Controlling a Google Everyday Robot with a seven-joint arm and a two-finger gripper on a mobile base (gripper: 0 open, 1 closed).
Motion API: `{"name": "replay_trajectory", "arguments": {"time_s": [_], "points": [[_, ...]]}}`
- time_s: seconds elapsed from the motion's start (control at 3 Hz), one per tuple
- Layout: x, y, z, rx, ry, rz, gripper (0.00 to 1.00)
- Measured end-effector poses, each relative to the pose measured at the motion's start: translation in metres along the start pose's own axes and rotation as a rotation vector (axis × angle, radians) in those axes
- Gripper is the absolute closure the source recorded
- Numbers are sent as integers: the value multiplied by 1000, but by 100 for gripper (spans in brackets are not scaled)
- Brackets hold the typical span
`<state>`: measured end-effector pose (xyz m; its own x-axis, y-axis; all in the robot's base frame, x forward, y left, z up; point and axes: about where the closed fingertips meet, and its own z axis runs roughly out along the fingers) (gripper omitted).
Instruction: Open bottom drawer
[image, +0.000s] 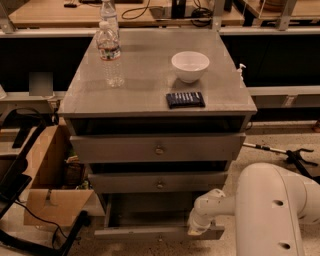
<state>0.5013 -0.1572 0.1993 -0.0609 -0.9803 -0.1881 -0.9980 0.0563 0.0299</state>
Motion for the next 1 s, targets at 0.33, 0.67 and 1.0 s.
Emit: {"name": "replay_trajectory", "arguments": {"time_s": [0.33,0.67,1.0], "points": [[3,31,-1,-93,-13,-15,100],[3,33,-1,-101,-14,-16,100],[6,56,1,-190,-24,-35,100]]}}
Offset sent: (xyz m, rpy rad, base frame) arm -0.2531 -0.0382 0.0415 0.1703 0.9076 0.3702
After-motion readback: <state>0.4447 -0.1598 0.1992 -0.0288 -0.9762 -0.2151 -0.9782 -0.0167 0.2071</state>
